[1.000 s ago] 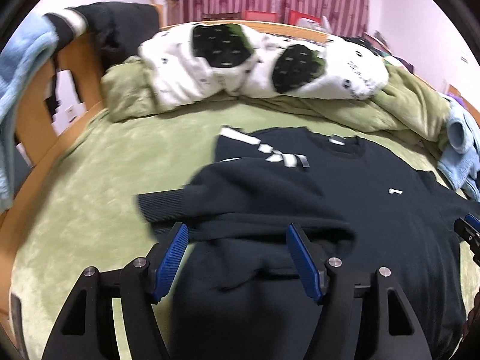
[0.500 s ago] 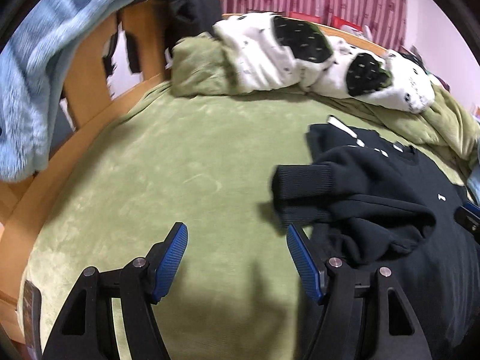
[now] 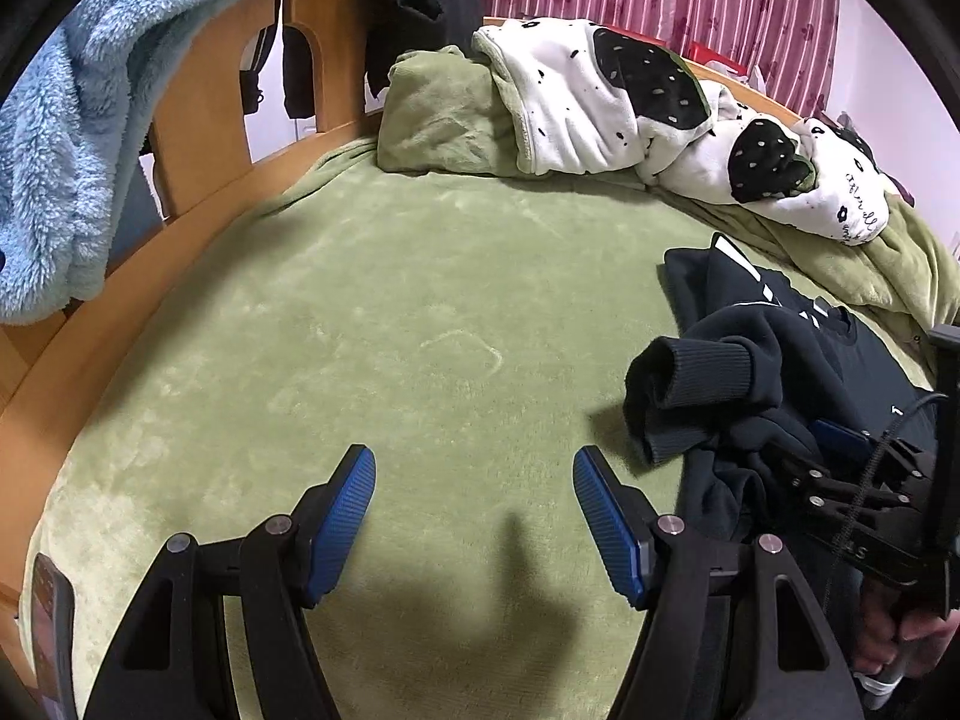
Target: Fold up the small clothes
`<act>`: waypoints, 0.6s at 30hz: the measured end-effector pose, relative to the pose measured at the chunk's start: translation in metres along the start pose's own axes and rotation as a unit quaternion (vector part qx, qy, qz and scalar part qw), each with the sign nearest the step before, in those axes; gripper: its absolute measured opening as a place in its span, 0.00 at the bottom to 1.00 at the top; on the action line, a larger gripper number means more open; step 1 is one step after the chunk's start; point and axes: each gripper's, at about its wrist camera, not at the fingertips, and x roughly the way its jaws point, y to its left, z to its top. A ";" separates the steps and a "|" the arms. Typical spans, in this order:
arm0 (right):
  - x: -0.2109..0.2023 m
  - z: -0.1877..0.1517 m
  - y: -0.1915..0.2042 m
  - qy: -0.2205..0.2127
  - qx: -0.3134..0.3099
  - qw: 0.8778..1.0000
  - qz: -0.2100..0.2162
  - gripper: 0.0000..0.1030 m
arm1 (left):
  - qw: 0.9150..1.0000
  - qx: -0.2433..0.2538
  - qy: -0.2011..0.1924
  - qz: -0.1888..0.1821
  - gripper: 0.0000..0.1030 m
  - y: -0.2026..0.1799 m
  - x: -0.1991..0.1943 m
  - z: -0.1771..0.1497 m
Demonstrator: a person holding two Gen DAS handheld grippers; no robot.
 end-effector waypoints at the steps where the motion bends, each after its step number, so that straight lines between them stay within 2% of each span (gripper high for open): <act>1: 0.003 0.001 0.000 -0.001 0.003 1.000 -0.001 0.63 | 1.000 0.000 0.000 0.002 0.65 -0.001 0.000 0.000; 2: 0.006 0.002 -0.001 -0.002 0.006 1.000 0.000 0.61 | 1.000 -0.001 0.000 0.002 0.65 -0.002 0.001 0.001; 4: 0.006 0.004 0.000 -0.006 -0.003 1.000 0.014 0.28 | 1.000 -0.003 0.002 0.000 0.65 -0.003 0.001 0.002; 5: 0.004 0.005 0.002 -0.006 -0.012 1.000 0.018 0.07 | 1.000 -0.004 0.002 -0.001 0.65 -0.006 0.001 0.003; 8: -0.022 0.004 0.004 -0.053 -0.030 0.998 -0.019 0.05 | 1.000 -0.003 0.000 -0.003 0.65 -0.016 -0.001 0.005; 11: -0.054 0.005 -0.010 -0.086 -0.024 0.996 -0.029 0.05 | 1.000 0.000 -0.001 -0.010 0.65 -0.030 -0.006 0.008; 18: -0.112 0.000 -0.075 -0.109 0.027 0.992 -0.064 0.05 | 1.000 0.015 -0.016 -0.022 0.65 -0.067 -0.024 0.011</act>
